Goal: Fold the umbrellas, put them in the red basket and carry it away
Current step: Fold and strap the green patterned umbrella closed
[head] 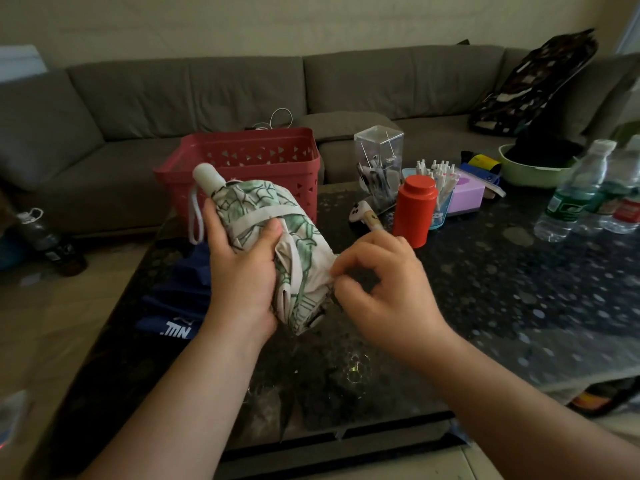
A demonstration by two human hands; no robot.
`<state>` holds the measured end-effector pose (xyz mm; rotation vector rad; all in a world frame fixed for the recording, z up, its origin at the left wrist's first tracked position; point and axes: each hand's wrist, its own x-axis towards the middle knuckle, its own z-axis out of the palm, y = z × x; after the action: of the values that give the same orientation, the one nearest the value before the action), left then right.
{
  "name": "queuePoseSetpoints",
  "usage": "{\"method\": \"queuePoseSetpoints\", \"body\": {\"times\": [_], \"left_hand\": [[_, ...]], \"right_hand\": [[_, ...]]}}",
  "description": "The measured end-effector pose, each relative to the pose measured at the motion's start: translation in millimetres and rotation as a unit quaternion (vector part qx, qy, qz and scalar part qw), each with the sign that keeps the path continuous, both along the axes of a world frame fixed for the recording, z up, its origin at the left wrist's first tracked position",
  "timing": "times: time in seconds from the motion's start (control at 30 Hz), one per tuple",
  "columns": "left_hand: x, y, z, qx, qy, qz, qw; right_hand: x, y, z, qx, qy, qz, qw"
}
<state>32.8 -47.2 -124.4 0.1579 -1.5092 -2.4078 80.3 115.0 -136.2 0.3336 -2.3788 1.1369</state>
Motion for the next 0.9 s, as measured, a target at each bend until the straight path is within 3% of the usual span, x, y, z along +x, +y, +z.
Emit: {"method": "queuePoseSetpoints", "body": {"times": [0.07,0.2,0.43,0.53,0.63,0.7,0.73,0.83,0.9], "left_hand": [[2,2,-4,-0.050,0.030,0.009,0.998],[7,13,-12,-0.105,0.093,0.009,0.990],[10,20,-15,-0.112,0.109,0.024,0.987],[10,20,-10,-0.083,0.094,0.009,0.992],[8,19,-5,-0.011,0.091,-0.039,0.995],[8,19,-2,0.011,0.093,-0.069,0.993],[8,19,-2,0.015,0.093,-0.078,0.992],[8,20,-4,0.001,0.092,-0.082,0.992],[9,20,-5,-0.019,0.095,-0.077,0.992]], "right_hand": [[1,-1,8,-0.036,-0.008,-0.007,0.999],[3,-14,13,0.003,-0.060,-0.023,0.998],[-5,-6,14,0.042,-0.114,-0.040,0.992],[-5,-3,21,-0.127,-0.209,0.012,0.970],[-4,-6,26,-0.359,-0.329,0.072,0.871],[-4,-9,27,-0.438,-0.346,0.091,0.825],[-3,-8,26,-0.430,-0.337,0.093,0.833],[3,-1,25,-0.229,-0.227,0.057,0.945],[4,3,25,-0.158,-0.186,0.043,0.969]]}}
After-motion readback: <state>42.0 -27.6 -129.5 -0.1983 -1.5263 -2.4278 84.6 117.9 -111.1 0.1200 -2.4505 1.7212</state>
